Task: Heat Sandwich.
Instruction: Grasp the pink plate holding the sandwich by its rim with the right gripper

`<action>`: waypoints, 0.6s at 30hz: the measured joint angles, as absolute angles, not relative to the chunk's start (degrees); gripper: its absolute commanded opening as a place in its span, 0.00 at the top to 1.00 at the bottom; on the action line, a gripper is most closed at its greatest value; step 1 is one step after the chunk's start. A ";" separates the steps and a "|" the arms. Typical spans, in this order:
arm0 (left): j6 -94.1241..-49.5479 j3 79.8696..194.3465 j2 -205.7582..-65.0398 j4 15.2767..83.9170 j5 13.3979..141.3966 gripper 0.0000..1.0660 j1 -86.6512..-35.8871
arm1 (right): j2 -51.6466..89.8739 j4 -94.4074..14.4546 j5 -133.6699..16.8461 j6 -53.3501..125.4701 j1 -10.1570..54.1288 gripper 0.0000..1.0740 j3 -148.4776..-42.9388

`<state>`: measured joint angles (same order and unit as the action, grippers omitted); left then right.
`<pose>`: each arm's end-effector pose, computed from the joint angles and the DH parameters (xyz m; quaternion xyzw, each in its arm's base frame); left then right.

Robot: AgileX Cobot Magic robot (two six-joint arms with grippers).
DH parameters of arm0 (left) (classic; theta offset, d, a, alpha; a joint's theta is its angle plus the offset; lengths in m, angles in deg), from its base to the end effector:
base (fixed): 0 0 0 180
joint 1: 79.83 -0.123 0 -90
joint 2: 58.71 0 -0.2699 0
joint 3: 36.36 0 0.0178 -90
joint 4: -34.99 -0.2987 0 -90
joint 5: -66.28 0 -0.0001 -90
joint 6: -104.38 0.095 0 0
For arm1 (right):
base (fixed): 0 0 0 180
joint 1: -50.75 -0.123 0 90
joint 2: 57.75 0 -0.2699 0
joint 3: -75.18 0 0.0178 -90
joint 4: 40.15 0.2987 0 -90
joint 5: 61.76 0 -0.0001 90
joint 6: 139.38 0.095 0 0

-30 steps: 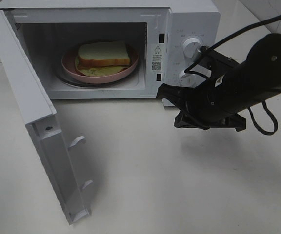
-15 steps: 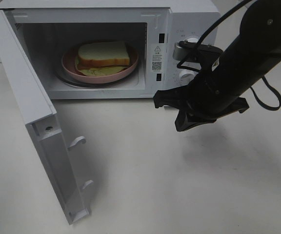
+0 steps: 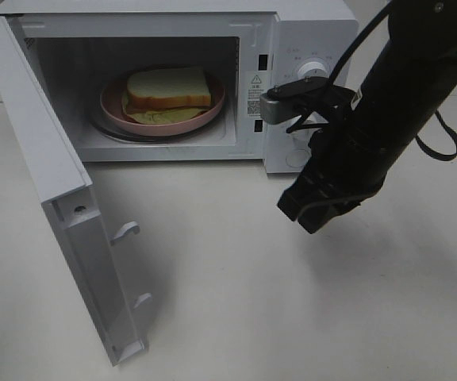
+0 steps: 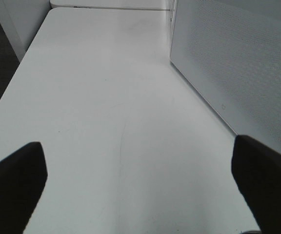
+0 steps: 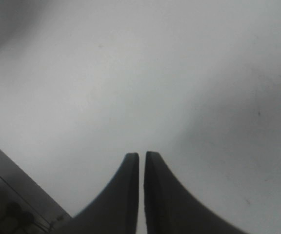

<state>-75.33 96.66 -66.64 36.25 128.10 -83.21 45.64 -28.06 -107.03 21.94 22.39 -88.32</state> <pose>0.0517 0.0012 0.3037 -0.0223 0.8511 0.0058 0.5246 0.3060 0.1812 0.1616 -0.3350 0.9297 0.0943 0.1209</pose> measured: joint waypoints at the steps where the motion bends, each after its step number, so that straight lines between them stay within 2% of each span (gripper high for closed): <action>1: -75.33 96.66 -66.64 36.25 128.10 0.08 -83.21 | 45.64 -28.46 -108.23 16.84 22.39 0.92 -88.32; 18: -75.33 96.66 -66.64 36.25 128.10 0.08 -83.21 | 45.64 -29.49 -108.69 -12.10 22.39 0.91 -88.32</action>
<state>-75.33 96.66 -66.64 36.25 128.10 -83.21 45.64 -29.49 -108.69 -12.10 22.39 -88.32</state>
